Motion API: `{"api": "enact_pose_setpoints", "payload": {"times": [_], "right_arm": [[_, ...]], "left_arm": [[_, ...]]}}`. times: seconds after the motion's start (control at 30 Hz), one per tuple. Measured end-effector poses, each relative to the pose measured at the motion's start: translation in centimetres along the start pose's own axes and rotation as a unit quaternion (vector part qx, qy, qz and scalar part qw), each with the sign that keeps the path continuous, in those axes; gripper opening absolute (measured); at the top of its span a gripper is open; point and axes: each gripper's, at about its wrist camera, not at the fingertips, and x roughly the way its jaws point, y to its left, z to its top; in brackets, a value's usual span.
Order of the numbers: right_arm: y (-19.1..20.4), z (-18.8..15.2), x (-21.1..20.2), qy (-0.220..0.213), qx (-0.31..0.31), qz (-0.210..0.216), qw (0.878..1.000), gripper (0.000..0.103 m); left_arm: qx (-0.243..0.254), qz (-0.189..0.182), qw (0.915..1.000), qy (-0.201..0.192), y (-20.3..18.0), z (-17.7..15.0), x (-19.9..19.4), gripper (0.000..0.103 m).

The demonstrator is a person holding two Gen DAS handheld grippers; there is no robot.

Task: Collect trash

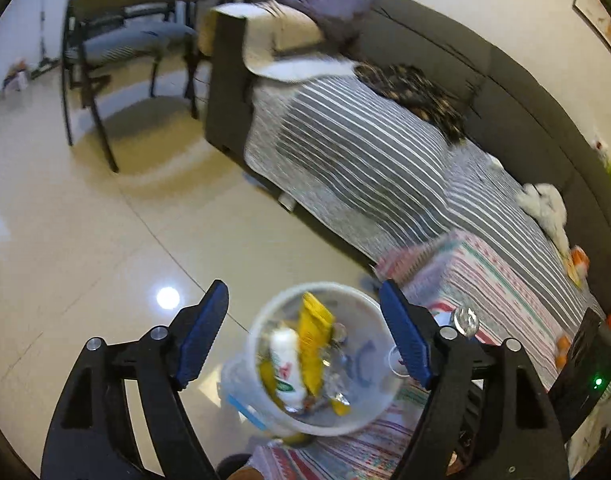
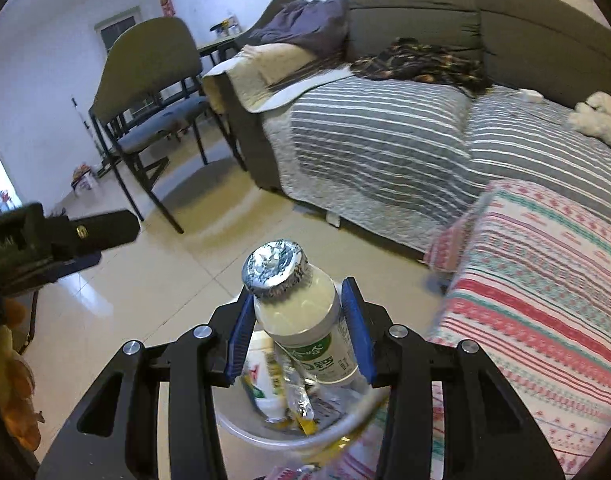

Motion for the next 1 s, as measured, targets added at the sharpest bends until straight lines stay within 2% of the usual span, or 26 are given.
{"api": "enact_pose_setpoints", "payload": {"times": [0.03, 0.13, 0.27, 0.4, 0.47, 0.57, 0.63, 0.7, 0.73, 0.77, 0.83, 1.0], "right_arm": [[0.6, 0.1, 0.3, 0.004, -0.004, 0.002, 1.000, 0.056], [1.7, 0.4, 0.4, -0.002, -0.015, -0.012, 1.000, 0.070], [2.2, 0.8, -0.4, -0.013, -0.023, -0.034, 0.999, 0.076], [1.5, 1.1, -2.3, -0.034, -0.028, -0.077, 0.996, 0.089], [0.6, 1.1, -3.8, -0.051, -0.020, -0.108, 0.993, 0.096], [-1.1, 1.2, -5.9, -0.076, -0.007, -0.146, 0.986, 0.096], [-2.5, 1.2, -7.7, -0.094, 0.003, -0.174, 0.980, 0.096], [-4.0, 1.1, -9.6, -0.110, 0.012, -0.197, 0.974, 0.096], [-4.6, 1.0, -10.3, -0.115, 0.015, -0.203, 0.972, 0.096], [-5.5, 0.9, -11.4, -0.122, 0.021, -0.212, 0.969, 0.096], [-6.8, 0.6, -13.0, -0.133, 0.029, -0.227, 0.964, 0.096], [-11.1, -0.6, -17.7, -0.157, 0.051, -0.274, 0.948, 0.096]], "left_arm": [[-0.004, 0.007, 0.9999, -0.009, 0.4, 0.2, -0.4, 0.076], [-0.014, 0.034, 0.9984, -0.043, 1.4, 0.5, -1.7, 0.087], [-0.012, 0.055, 0.9954, -0.078, 1.6, 0.8, -3.0, 0.091], [0.005, 0.072, 0.9914, -0.109, 0.0, 0.5, -4.0, 0.095], [0.021, 0.088, 0.9863, -0.138, -1.3, 0.2, -4.9, 0.096], [0.048, 0.114, 0.9718, -0.201, -3.7, -0.5, -6.6, 0.096], [0.071, 0.134, 0.9573, -0.246, -6.0, -1.4, -7.6, 0.096], [0.087, 0.140, 0.9470, -0.276, -8.0, -2.5, -8.0, 0.096], [0.091, 0.131, 0.9496, -0.270, -8.6, -2.6, -7.8, 0.096], [0.095, 0.112, 0.9573, -0.249, -9.6, -2.8, -7.5, 0.096], [0.092, 0.093, 0.9652, -0.227, -11.1, -3.1, -7.0, 0.096], [0.110, 0.051, 0.9741, -0.191, -16.1, -4.6, -6.1, 0.096]]}}
